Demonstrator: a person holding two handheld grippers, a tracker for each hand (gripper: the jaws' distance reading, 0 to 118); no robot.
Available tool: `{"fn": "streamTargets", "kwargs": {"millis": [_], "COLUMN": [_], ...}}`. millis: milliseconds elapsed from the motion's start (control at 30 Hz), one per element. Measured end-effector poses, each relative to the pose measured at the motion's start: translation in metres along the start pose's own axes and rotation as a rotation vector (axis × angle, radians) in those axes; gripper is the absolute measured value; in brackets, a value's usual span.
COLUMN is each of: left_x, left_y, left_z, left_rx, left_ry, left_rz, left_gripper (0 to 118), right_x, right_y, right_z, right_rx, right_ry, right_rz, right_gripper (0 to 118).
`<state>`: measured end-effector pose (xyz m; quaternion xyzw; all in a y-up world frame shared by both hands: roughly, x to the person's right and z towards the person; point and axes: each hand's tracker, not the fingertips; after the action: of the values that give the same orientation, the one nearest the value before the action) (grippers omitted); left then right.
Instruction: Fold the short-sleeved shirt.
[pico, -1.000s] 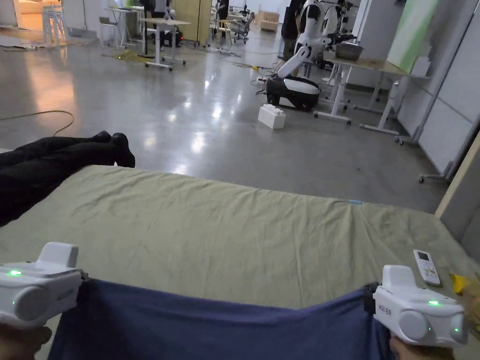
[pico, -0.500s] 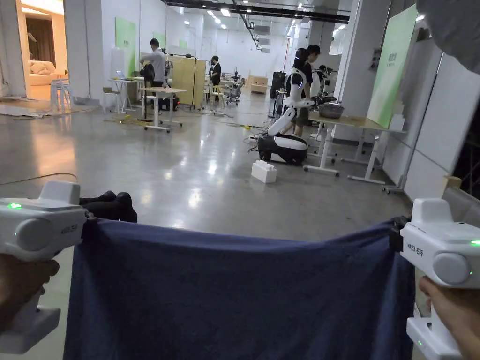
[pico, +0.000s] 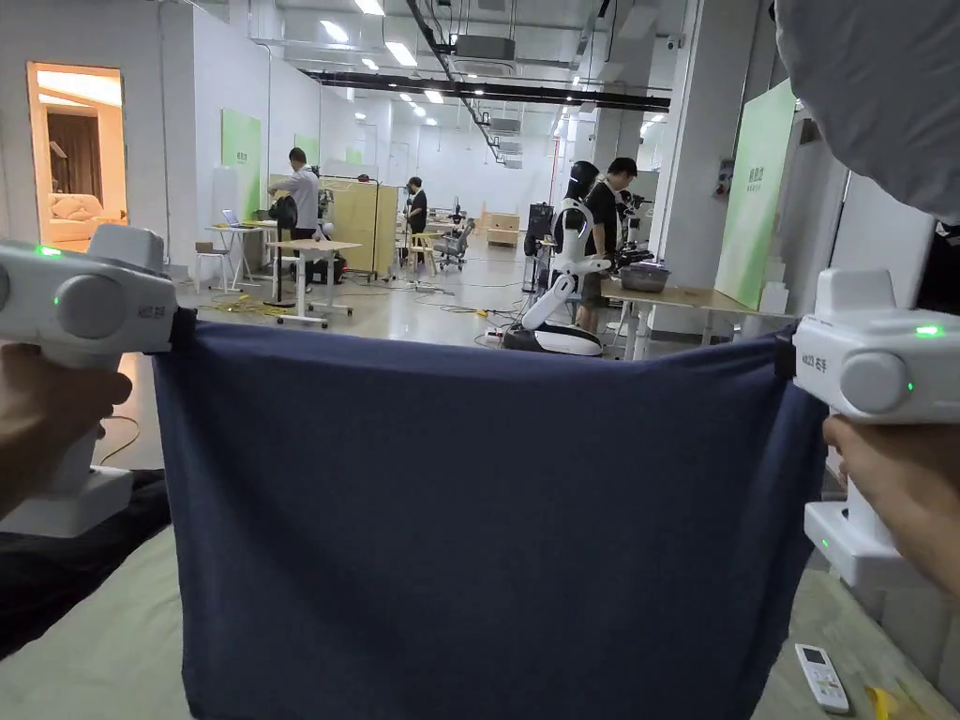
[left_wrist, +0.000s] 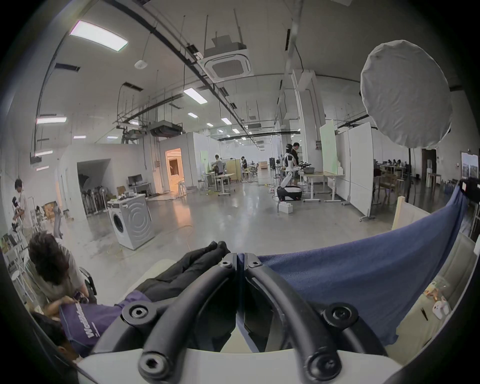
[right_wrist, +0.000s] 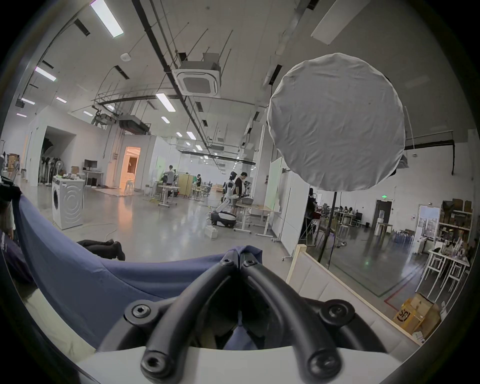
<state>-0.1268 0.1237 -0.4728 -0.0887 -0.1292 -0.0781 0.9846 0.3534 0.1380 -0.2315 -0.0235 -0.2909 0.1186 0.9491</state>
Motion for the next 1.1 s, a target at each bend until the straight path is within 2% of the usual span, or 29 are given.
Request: {"fn": "streamTargets", "kwargs": {"millis": [367, 467, 633, 833, 1100], "left_x": [0.008, 0.01, 0.009, 0.007, 0.003], "left_y": [0.028, 0.033, 0.043, 0.043, 0.012], "left_z": [-0.052, -0.06, -0.071, -0.068, -0.055], "left_rx": [0.013, 0.021, 0.029, 0.051, 0.029], "left_ry": [0.011, 0.013, 0.024, 0.036, 0.026], "left_rz": [0.002, 0.008, 0.021, 0.013, 0.015], "left_gripper": [4, 4, 4, 4, 4], "right_x": [0.0, -0.003, -0.006, -0.008, -0.013], "right_y": [0.029, 0.033, 0.042, 0.047, 0.018], "right_z": [-0.054, -0.066, -0.08, -0.085, -0.059], "right_rx": [0.009, 0.032, 0.036, 0.071, 0.053], "right_ry": [-0.047, -0.059, -0.058, -0.064, -0.047], "right_rz": [-0.029, 0.002, -0.001, -0.023, 0.029], "right_gripper": [1, 1, 1, 1, 1]}}
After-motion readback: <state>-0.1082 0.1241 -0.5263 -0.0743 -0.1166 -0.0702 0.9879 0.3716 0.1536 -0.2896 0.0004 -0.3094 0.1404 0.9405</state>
